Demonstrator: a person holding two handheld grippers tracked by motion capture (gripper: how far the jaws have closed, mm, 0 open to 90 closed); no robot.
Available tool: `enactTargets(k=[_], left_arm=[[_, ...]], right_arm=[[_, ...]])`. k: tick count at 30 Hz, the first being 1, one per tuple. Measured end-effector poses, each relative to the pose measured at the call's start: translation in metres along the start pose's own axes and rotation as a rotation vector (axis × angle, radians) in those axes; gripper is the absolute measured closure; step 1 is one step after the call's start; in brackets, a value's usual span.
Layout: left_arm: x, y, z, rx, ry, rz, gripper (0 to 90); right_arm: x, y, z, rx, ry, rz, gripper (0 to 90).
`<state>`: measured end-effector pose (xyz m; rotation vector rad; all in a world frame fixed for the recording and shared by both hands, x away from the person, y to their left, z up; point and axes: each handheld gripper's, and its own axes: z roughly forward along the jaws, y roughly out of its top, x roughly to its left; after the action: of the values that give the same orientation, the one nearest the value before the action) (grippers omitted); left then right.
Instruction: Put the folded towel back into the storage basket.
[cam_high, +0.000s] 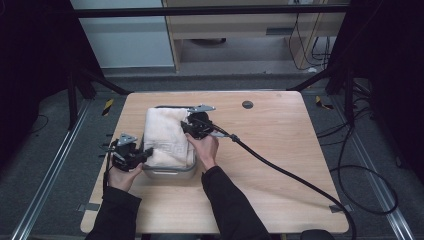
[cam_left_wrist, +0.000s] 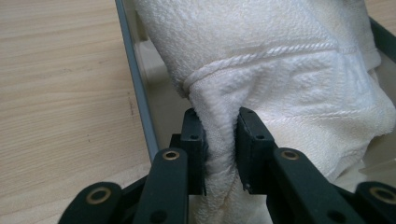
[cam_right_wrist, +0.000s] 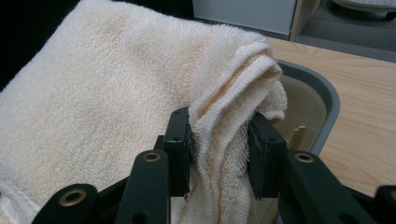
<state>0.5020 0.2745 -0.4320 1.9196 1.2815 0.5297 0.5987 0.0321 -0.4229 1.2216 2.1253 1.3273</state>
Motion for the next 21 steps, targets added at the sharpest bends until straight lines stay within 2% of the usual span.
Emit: enactTargets(k=[15,21], left_arm=[[-0.0004,-0.0005,0.0025,0.02,0.02,0.002,68.3],[-0.002,0.0015,-0.0005,0.002,0.032,-0.001,62.2]], right_arm=[[0.0003,-0.0061,0.005,0.034,-0.025,-0.062,60.4],[-0.0018,-0.009,0.0073,0.056,-0.05,-0.117,58.8]])
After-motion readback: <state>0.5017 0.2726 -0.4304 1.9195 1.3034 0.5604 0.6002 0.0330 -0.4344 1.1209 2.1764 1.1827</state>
